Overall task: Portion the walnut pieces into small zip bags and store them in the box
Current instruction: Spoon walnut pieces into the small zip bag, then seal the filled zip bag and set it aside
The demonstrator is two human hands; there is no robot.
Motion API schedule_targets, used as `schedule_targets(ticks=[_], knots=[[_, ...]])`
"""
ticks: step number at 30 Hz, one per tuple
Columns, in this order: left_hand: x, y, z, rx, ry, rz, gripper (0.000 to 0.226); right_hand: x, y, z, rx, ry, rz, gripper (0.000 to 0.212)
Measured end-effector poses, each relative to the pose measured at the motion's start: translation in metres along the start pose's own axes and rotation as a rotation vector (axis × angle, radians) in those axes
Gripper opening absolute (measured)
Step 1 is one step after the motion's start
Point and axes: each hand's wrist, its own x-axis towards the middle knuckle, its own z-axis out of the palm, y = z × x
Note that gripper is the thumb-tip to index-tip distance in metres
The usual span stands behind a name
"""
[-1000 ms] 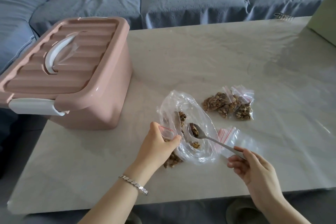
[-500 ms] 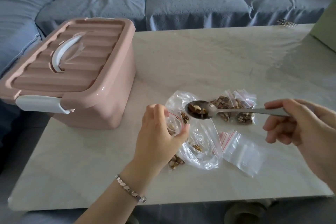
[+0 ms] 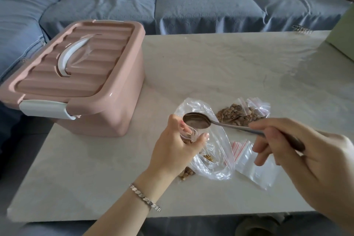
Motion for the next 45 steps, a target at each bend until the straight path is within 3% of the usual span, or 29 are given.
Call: schedule_targets(ticks=[10, 13, 16, 22, 24, 27, 30, 33, 34, 36, 38, 45], knots=[[-0.001, -0.002, -0.001, 0.097, 0.01, 0.101, 0.044, -0.003, 0.007, 0.011, 0.099, -0.006, 0.047, 0.023], [-0.002, -0.006, -0.006, 0.097, 0.046, 0.073, 0.045, -0.003, 0.012, 0.005, 0.37, 0.139, 0.215, 0.031], [-0.003, -0.009, -0.011, 0.062, 0.112, 0.026, 0.044, -0.009, 0.037, 0.011, 0.464, 0.286, 0.445, 0.029], [-0.002, -0.008, -0.016, 0.072, 0.135, 0.035, 0.045, -0.029, 0.091, 0.057, 0.738, 0.134, 1.034, 0.023], [-0.002, -0.005, -0.015, 0.076, 0.13, 0.044, 0.046, -0.032, 0.102, 0.066, 0.756, 0.066, 1.12, 0.02], [-0.004, 0.001, -0.013, 0.083, 0.12, 0.049, 0.046, -0.036, 0.112, 0.072, 0.587, -0.049, 1.188, 0.016], [-0.004, 0.005, -0.009, 0.061, 0.079, 0.045, 0.047, -0.038, 0.113, 0.068, 0.217, -0.196, 1.119, 0.024], [-0.004, 0.009, -0.004, 0.014, 0.02, 0.054, 0.049, -0.037, 0.097, 0.055, -0.307, -0.33, 0.829, 0.03], [-0.004, 0.011, -0.003, 0.003, 0.005, 0.058, 0.05, -0.034, 0.087, 0.051, -0.325, -0.268, 0.703, 0.028], [-0.005, 0.016, 0.001, -0.005, -0.027, 0.058, 0.051, -0.02, 0.062, 0.044, -0.081, -0.125, 0.502, 0.019], [-0.005, 0.02, 0.007, -0.003, -0.044, 0.06, 0.052, -0.003, 0.039, 0.043, 0.142, -0.137, 0.396, 0.015], [-0.004, 0.022, 0.018, 0.095, -0.061, 0.175, 0.056, 0.02, 0.029, 0.063, 0.172, -0.249, 0.415, 0.007]])
